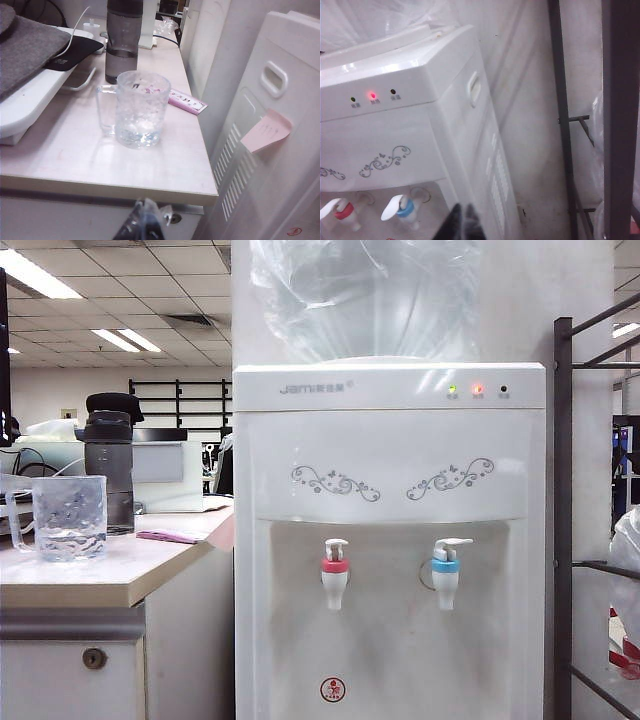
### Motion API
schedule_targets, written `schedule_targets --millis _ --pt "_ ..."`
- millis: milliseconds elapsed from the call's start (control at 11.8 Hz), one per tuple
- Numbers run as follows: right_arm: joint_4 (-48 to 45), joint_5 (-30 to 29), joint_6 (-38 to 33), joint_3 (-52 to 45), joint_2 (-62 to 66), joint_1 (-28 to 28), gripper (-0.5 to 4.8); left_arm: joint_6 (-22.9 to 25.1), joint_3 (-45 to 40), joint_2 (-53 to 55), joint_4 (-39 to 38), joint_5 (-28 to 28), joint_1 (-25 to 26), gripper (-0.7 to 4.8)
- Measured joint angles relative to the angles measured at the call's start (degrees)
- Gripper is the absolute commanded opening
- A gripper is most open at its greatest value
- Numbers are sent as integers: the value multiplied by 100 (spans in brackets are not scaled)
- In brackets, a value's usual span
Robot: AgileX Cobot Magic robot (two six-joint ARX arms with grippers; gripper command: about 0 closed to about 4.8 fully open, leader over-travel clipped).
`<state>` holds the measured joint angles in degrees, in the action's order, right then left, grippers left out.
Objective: Pick up the plastic mug from the left desk, go to the hot water outlet of the water dispenser, press the vertical switch to get some water, then put the mug back on the desk.
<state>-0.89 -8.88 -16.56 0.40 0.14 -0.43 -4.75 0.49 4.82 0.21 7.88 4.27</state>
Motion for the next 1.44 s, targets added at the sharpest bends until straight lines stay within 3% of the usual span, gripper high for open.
schedule_targets --millis 84,169,338,422,591,844,1013,1182,1267,1351,1436 --pt "0 4 37 0 0 -2 8 0 0 0 0 -2 0 -5" --pt "0 4 39 0 0 -2 312 0 0 0 0 -7 -2 186" --pt "-149 -334 120 11 0 -2 338 -20 31 0 210 -17 0 433" --pt "-92 -496 120 94 4 -2 351 -20 83 2 236 -17 -2 479" --pt "-155 -844 173 911 2 2 476 0 382 4 616 -39 0 479" --pt "2 -870 555 1751 229 2 479 -35 656 186 848 -39 -2 479" --pt "179 -1283 787 2267 977 4 479 -149 942 1126 1237 52 -2 479" --pt "168 -1456 866 2745 1563 11 479 -129 1084 2345 2328 57 -2 479" --pt "83 -1475 894 2968 2020 299 479 -122 1080 3491 2811 -448 0 479" --pt "-15 -1478 916 2968 2579 866 479 407 1080 4562 3403 -866 2 479" --pt "-330 -1362 920 2968 2999 1338 479 629 1084 5278 4183 -1058 2 479"
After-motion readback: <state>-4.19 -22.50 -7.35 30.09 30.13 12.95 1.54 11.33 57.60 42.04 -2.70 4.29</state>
